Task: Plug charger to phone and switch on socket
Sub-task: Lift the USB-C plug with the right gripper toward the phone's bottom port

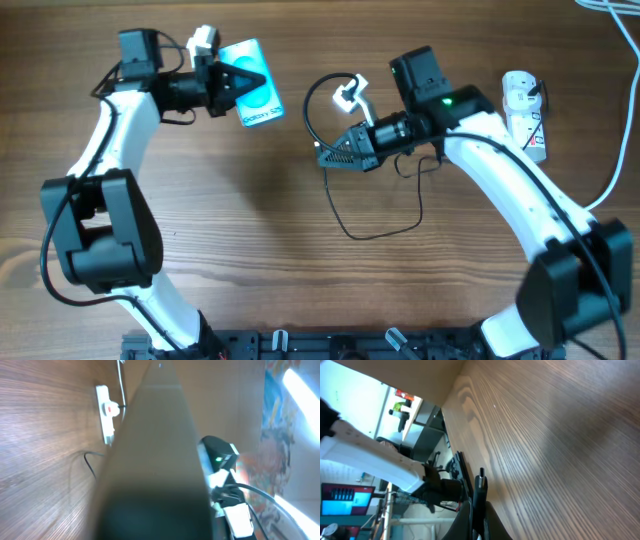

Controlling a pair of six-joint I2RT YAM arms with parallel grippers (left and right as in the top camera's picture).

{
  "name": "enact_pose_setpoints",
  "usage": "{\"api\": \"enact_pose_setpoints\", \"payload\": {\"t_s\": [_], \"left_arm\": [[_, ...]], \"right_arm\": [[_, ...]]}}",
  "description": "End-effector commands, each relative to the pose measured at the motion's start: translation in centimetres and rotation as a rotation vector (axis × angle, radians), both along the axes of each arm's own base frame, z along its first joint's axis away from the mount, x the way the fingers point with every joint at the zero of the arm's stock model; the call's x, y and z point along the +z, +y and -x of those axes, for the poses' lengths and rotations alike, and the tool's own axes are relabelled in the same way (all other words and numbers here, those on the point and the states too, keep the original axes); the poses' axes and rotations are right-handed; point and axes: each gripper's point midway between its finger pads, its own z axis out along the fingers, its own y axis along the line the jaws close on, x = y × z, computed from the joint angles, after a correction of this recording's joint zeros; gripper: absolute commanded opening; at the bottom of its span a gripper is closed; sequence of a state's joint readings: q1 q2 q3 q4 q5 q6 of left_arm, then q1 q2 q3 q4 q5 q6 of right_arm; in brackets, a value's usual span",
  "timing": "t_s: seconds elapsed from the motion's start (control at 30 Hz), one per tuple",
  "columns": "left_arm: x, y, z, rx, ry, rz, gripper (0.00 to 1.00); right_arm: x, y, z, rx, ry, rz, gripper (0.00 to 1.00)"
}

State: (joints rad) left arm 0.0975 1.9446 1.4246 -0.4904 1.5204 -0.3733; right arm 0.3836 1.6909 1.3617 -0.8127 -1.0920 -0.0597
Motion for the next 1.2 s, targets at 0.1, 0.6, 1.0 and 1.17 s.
{"api": "enact_pose_setpoints", "payload": {"t_s": [0.1, 0.6, 1.0, 1.17], "left_arm": [[2.9, -3.9, 2.0, -0.129, -0.139, 0.039, 0.04], [8.3, -7.2, 4.5, -0.198, -0.367, 0.021, 0.04], [9.7, -7.9, 5.7, -0.24, -0.354, 0.043, 0.04], [9.7, -8.8, 6.3, -0.264, -0.352, 0.048, 0.04]], "right_arm": [[6.0, -1.1, 2.8, -0.009, -0.124, -0.085, 0.05], [5.3, -1.4, 5.7, -0.08, -0.194, -0.183, 0.05], [3.9, -0.2, 2.8, -0.139, -0.111, -0.185, 0.05], [4.1, 0.3, 2.5, -0.102, -0.118, -0.226, 0.04]]}}
